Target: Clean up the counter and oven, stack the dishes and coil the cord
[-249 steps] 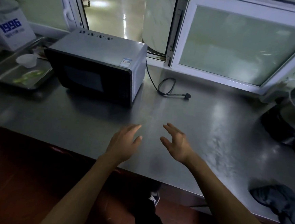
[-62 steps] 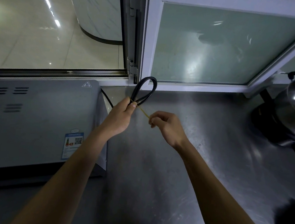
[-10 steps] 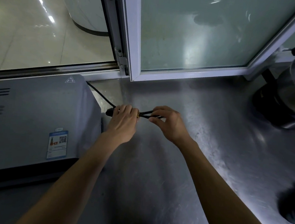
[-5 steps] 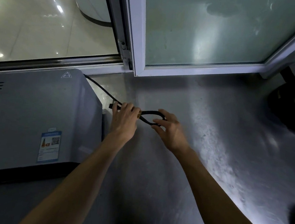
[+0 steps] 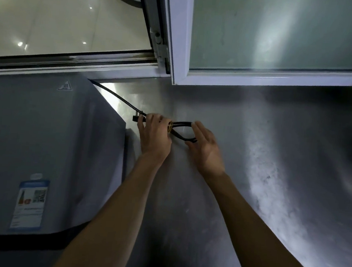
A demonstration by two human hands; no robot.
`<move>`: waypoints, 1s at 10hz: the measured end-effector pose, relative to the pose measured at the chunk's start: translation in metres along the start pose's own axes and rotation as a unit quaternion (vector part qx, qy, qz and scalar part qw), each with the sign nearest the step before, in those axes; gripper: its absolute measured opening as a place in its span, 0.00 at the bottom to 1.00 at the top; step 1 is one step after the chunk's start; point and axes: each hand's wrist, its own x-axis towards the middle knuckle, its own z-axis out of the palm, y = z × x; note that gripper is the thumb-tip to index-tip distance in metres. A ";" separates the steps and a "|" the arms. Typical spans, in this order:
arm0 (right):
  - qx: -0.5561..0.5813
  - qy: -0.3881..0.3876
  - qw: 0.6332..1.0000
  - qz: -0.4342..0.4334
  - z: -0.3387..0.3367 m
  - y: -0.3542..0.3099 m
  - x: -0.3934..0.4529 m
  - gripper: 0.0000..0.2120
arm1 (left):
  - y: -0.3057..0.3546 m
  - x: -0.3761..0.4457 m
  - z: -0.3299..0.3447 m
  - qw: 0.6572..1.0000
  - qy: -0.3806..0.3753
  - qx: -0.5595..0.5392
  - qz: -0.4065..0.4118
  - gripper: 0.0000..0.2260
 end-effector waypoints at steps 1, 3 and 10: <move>-0.013 -0.010 1.000 -0.014 0.012 0.009 0.014 0.25 | -0.007 0.009 0.010 1.000 0.016 -0.017 -0.013 0.18; -0.063 -0.047 0.996 -0.039 0.027 0.019 0.035 0.19 | -0.016 0.019 0.017 0.999 0.039 -0.011 -0.004 0.16; -0.191 -0.123 0.974 -0.015 -0.068 -0.068 -0.030 0.22 | 0.009 -0.075 -0.073 0.989 -0.048 0.082 0.109 0.22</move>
